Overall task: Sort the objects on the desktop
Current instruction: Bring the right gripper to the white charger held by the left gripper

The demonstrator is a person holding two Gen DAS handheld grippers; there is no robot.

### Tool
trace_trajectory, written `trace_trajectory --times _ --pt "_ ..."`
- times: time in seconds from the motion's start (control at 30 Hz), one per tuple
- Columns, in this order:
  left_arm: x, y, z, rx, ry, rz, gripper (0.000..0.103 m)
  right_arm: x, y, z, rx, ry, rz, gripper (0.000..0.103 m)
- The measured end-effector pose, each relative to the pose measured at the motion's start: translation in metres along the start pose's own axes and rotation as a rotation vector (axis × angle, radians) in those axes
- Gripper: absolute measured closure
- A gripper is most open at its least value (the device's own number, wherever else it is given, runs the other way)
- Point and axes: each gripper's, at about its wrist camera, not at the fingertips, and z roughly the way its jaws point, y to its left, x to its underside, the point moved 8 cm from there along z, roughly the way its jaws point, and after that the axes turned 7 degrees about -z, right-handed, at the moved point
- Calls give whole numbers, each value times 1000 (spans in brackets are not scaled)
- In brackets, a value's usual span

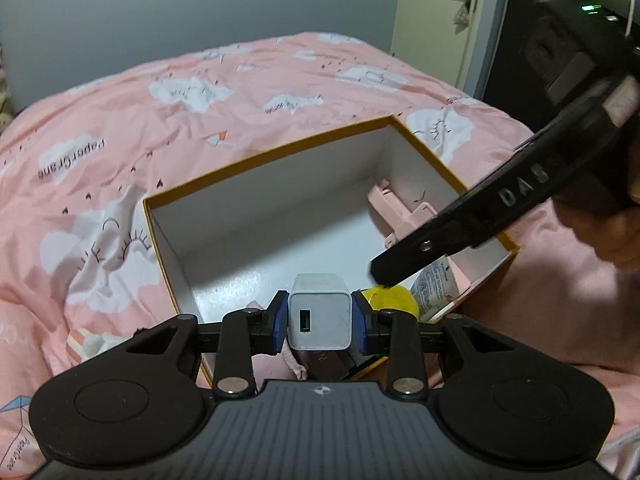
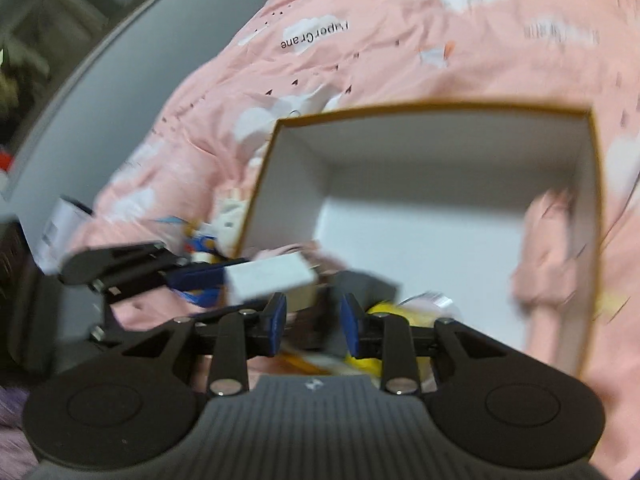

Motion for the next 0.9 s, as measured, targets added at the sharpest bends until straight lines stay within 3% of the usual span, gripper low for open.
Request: trace_trajectory --times 0.17,0.53,0.9 --pt "3 -5 -4 -3 0 27 66 0 -6 -1 -127 -13 199 62" --pt "15 1 2 -57 22 62 66 8 0 10 -116 -31 218 62" --pt "35 9 -2 -18 130 28 65 11 -1 24 -159 -3 269 62"
